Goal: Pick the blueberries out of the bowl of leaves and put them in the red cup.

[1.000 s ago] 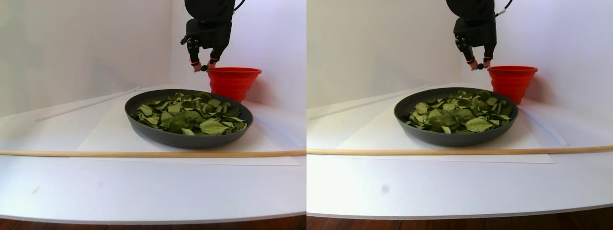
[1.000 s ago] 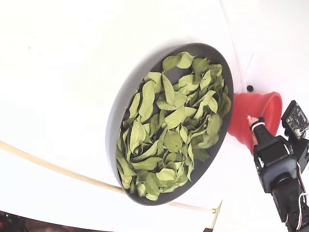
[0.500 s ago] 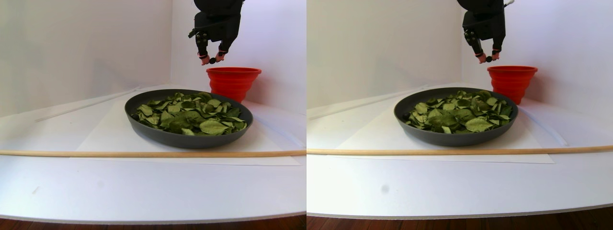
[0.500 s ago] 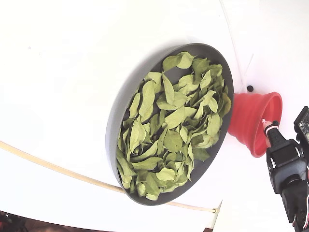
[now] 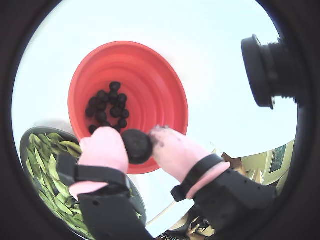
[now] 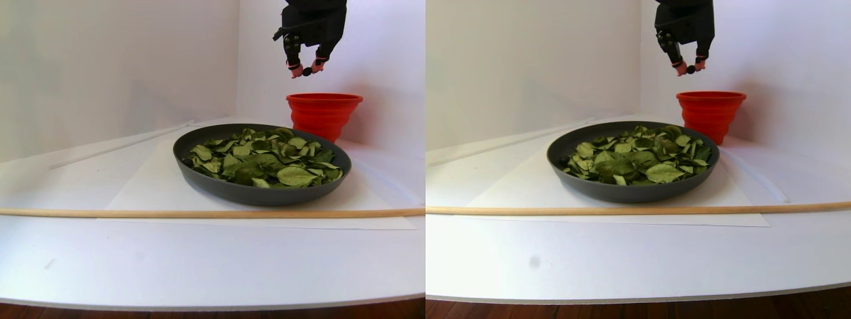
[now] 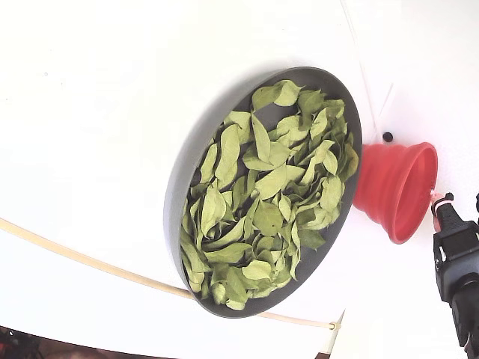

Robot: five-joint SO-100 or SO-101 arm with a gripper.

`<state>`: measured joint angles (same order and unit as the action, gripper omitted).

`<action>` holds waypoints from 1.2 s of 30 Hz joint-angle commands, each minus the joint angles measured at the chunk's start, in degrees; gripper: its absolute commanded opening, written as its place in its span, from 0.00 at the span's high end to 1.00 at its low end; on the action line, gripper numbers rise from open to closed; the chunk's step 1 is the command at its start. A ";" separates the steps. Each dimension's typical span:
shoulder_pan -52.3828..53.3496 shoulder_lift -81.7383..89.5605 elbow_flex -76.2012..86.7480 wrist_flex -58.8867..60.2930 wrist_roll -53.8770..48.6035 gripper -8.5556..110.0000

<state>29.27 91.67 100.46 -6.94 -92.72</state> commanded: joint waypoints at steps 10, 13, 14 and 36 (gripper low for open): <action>4.22 -2.02 -8.61 0.18 0.53 0.84; 4.57 -3.08 -9.14 -0.09 0.53 0.84; 4.75 -3.34 -9.14 -0.35 0.44 0.84; 3.96 -0.88 -8.88 0.62 2.72 0.78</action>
<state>31.46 84.46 93.78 -6.42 -90.88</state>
